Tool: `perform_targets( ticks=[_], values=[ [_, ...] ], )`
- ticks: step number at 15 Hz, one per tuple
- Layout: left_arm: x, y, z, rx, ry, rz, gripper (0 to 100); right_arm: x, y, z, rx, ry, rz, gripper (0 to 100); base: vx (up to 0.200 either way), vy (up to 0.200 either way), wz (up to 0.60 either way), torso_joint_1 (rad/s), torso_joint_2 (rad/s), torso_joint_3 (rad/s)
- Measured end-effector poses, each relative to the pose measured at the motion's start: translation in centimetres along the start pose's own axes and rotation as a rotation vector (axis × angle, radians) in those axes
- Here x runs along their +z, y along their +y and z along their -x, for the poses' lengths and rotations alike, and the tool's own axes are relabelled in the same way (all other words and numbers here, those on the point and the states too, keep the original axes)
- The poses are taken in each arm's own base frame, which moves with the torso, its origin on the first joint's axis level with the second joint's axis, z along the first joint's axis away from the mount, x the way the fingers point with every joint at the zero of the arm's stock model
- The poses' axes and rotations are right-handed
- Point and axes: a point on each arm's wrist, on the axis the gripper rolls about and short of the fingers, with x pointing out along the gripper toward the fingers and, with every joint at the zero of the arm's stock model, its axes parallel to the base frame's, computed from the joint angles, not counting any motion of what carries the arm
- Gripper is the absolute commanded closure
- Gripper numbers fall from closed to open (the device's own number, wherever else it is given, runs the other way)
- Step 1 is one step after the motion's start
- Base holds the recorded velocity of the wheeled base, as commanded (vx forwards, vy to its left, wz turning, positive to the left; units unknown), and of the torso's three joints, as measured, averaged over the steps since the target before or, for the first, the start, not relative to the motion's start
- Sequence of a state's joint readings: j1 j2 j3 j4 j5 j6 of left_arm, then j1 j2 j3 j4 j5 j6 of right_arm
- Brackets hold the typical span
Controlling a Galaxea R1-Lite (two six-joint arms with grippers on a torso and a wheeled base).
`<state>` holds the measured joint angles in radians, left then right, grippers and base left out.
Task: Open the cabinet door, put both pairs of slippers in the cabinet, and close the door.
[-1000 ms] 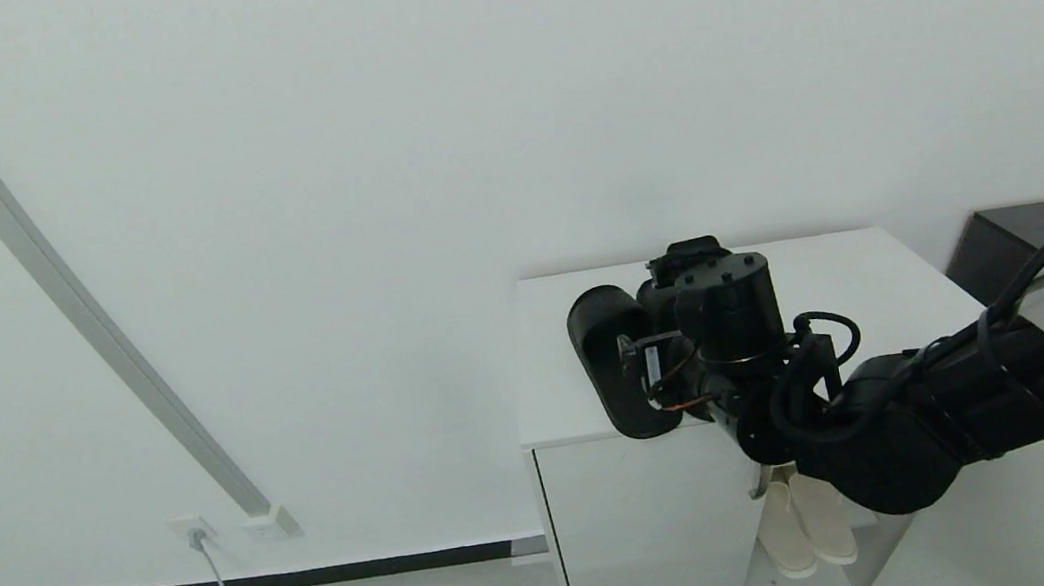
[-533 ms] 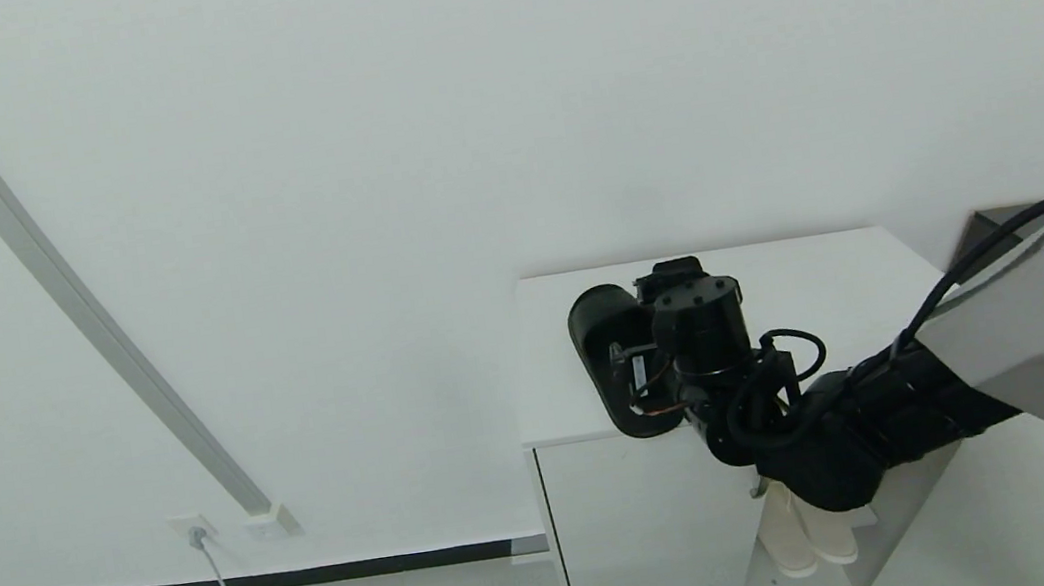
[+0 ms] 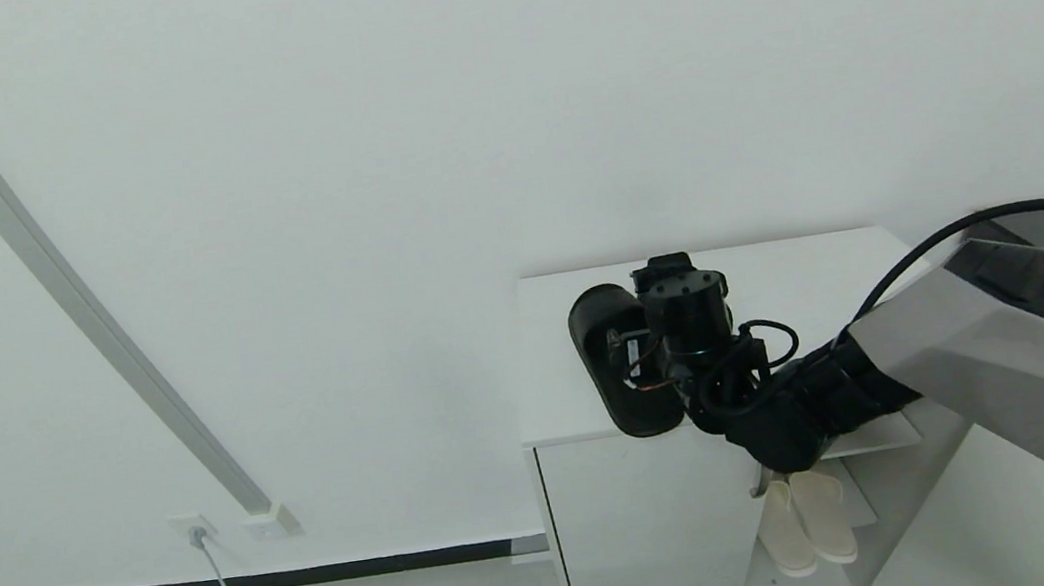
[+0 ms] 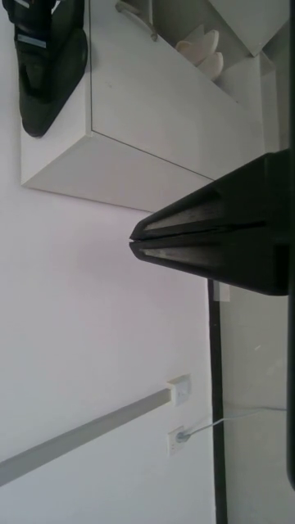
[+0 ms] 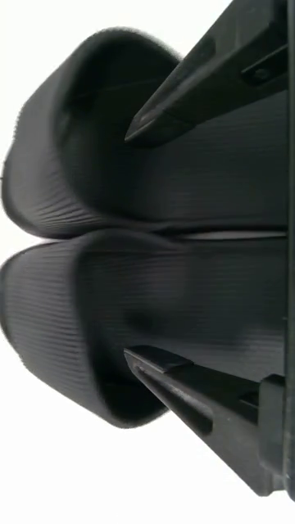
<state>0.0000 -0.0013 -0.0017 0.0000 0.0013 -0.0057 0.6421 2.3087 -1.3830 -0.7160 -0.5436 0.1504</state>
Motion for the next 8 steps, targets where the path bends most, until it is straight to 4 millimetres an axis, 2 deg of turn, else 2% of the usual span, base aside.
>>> perform_targets(
  ticks=[3, 7, 8],
  values=[
    [0.0, 0.0, 0.0, 0.001, 0.000, 0.003, 100, 0.0, -0.7, -1.8, -0.029, -0.020, 0.007, 0, 0.000, 0.000, 0.00, 0.000, 0.00, 0.000],
    [0.0, 0.0, 0.0, 0.001, 0.000, 0.003, 100, -0.4, -0.7, -2.6, -0.033, -0.023, 0.017, 0, 0.000, 0.000, 0.00, 0.000, 0.00, 0.000],
    [0.0, 0.0, 0.0, 0.001, 0.000, 0.003, 100, -0.6, -0.7, -2.8, -0.034, -0.022, 0.017, 100, 0.000, 0.000, 0.00, 0.000, 0.00, 0.000]
  ],
)
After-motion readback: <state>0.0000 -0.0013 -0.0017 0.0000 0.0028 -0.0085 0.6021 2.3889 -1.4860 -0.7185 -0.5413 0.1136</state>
